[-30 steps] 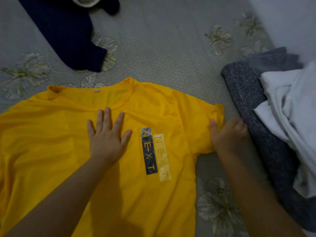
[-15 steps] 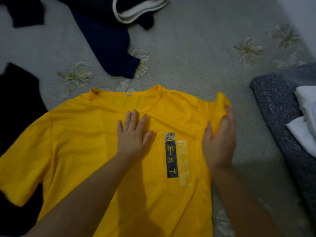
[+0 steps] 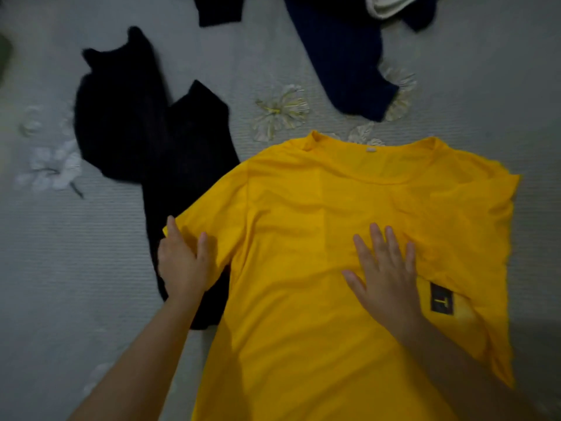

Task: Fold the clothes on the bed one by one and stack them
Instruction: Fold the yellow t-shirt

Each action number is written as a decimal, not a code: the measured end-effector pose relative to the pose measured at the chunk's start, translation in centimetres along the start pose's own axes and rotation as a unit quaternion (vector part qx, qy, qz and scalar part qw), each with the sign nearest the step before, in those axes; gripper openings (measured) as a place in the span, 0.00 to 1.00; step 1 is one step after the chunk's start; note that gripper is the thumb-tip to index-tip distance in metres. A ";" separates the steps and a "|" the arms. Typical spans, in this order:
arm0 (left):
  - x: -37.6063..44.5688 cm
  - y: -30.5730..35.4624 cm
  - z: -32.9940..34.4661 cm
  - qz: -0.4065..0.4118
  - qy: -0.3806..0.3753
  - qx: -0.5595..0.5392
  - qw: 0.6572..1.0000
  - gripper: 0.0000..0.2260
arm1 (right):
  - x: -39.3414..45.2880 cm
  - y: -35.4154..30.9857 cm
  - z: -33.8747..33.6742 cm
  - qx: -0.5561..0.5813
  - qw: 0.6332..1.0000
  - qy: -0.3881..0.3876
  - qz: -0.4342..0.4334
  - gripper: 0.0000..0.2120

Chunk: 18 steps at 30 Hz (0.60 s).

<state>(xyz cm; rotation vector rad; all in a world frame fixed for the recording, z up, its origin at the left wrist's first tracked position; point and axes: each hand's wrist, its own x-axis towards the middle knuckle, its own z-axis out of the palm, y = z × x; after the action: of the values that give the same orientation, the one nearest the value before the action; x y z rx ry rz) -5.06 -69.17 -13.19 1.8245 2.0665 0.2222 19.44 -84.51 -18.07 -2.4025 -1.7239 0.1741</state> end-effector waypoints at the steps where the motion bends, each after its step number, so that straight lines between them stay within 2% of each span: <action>1: 0.2 -0.3 0.0 -0.009 -0.010 -0.037 0.999 0.29 | 0.1 -0.1 0.6 -0.010 1.000 -0.010 0.006 0.30; 3: 0.8 -0.5 0.2 -0.020 -0.007 -0.072 0.997 0.30 | 0.3 -0.3 1.2 -0.019 0.999 -0.025 0.017 0.30; 7: 2.2 -0.8 0.0 -0.013 0.023 -0.037 0.999 0.28 | 0.4 -0.5 1.0 -0.025 0.999 -0.037 0.020 0.30; 9: 3.0 -1.0 -0.3 -0.019 0.031 -0.059 0.998 0.28 | 0.5 -0.5 1.0 -0.027 0.999 -0.039 0.021 0.30; 13: 4.5 -1.4 -0.6 -0.026 -0.020 -0.107 0.994 0.26 | 0.6 -0.7 0.8 -0.029 0.998 -0.040 0.024 0.30; 16: 5.1 -1.7 -1.1 -0.039 -0.069 -0.206 0.975 0.25 | 0.5 -0.7 0.8 -0.030 0.998 -0.047 0.028 0.31; 18: 5.3 -2.1 -1.4 -0.027 -0.080 -0.202 0.976 0.25 | 0.5 -0.7 0.8 -0.030 0.998 -0.051 0.026 0.31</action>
<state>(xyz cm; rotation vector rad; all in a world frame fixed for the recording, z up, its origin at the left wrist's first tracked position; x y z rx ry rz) -7.98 -64.13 -13.52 1.4871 1.8000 0.4323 18.81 -83.75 -18.70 -2.5248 -1.7337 0.2583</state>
